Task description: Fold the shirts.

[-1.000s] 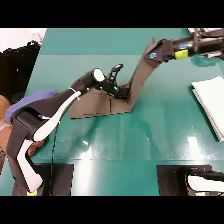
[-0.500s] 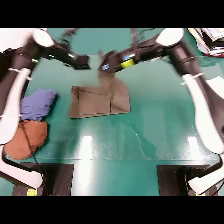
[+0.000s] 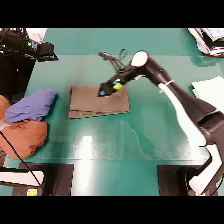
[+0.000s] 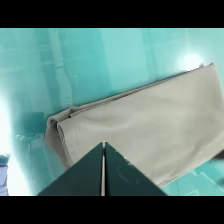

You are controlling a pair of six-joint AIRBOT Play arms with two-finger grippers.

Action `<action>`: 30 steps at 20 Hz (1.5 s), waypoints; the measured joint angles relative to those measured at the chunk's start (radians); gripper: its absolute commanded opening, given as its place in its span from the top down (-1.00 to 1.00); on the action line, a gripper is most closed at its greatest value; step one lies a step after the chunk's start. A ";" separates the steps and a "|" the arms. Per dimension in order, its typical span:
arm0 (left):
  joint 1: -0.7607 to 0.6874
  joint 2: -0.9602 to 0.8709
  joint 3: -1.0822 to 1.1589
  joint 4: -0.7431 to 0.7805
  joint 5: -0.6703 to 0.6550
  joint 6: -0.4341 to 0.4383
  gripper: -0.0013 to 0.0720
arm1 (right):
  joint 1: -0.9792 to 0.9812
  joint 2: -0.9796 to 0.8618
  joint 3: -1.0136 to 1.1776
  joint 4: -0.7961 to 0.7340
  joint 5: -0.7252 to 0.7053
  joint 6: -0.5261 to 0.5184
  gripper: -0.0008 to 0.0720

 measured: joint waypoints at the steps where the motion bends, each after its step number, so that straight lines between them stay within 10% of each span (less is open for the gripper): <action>1: 0.003 0.002 0.000 0.001 -0.004 0.002 0.89 | -0.036 0.026 -0.056 -0.014 0.000 0.006 0.09; 2: 0.005 0.003 0.000 0.001 -0.006 0.003 0.89 | -0.081 0.056 -0.121 -0.029 -0.004 0.017 0.03; 4: 0.007 0.005 0.000 -0.003 -0.011 0.003 0.89 | -0.168 0.109 -0.238 -0.037 -0.037 0.031 -0.93; 8: 0.009 0.006 0.000 -0.012 -0.011 0.005 0.89 | -0.307 0.162 -0.441 0.011 -0.107 0.047 -0.91; 15: 0.009 0.006 0.000 -0.032 0.005 0.006 0.89 | -0.288 0.071 -0.507 0.176 -0.190 0.047 -0.62; 17: 0.009 0.006 0.000 -0.038 0.009 0.006 0.89 | -0.246 0.014 -0.452 0.213 -0.203 0.046 -0.13; 19: 0.009 0.006 0.000 -0.043 0.011 0.006 0.89 | -0.202 -0.042 -0.386 0.222 -0.213 0.044 0.93; 30: -0.124 0.006 0.000 -0.050 0.021 0.005 0.89 | -0.334 0.076 -0.186 0.002 -0.164 0.085 0.93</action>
